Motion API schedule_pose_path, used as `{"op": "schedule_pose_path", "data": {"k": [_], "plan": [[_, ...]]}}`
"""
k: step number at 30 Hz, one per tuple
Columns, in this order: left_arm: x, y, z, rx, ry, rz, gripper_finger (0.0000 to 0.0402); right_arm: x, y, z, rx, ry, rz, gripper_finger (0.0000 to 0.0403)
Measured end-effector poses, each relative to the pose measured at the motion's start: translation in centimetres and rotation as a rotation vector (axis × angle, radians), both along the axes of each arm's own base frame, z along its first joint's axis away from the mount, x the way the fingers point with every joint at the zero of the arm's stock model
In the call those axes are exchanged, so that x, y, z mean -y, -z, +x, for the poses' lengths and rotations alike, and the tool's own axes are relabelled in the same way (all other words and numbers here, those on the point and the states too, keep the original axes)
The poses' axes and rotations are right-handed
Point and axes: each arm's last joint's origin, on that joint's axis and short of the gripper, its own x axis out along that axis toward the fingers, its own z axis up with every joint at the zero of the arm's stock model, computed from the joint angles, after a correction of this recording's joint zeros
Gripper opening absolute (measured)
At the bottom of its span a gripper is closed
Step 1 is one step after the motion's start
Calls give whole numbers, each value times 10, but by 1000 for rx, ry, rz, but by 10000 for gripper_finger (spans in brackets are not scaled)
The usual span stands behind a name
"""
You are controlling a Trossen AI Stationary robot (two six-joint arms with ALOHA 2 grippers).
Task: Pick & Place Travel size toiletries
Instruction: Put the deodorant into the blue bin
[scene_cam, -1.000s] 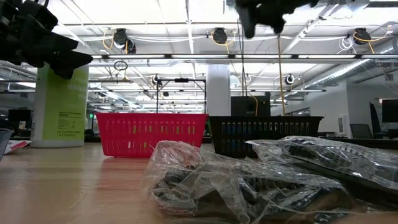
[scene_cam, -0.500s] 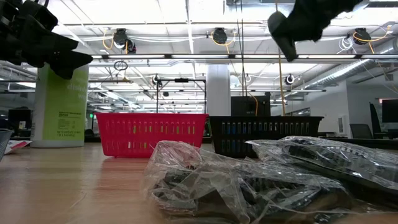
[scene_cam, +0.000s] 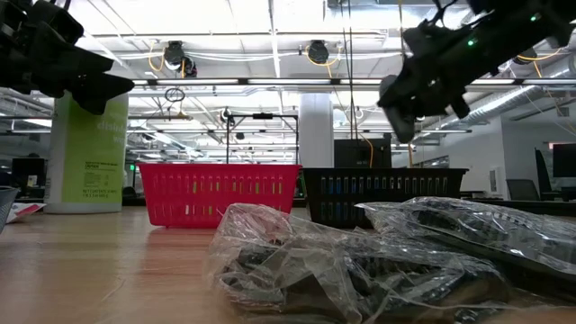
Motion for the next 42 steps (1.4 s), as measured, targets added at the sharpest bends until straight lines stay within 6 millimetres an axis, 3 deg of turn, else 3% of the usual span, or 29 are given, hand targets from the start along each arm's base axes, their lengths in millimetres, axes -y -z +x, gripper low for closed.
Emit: {"op": "schedule_pose_path", "data": {"k": [5, 12, 18, 24, 34, 42], "plan": [[0, 0, 0, 0, 0, 0, 248, -1, 9, 21, 69, -25, 23, 210], [0, 0, 0, 0, 0, 0, 248, 13, 26, 42, 114, -62, 120, 210], [0, 0, 0, 0, 0, 0, 248, 22, 36, 58, 98, -100, 174, 210], [0, 0, 0, 0, 0, 0, 248, 35, 38, 75, 55, -84, 120, 210], [0, 0, 0, 0, 0, 0, 248, 43, 49, 78, 21, -45, 135, 214], [0, 0, 0, 0, 0, 0, 248, 41, 50, 78, 19, -54, 136, 253]]}}
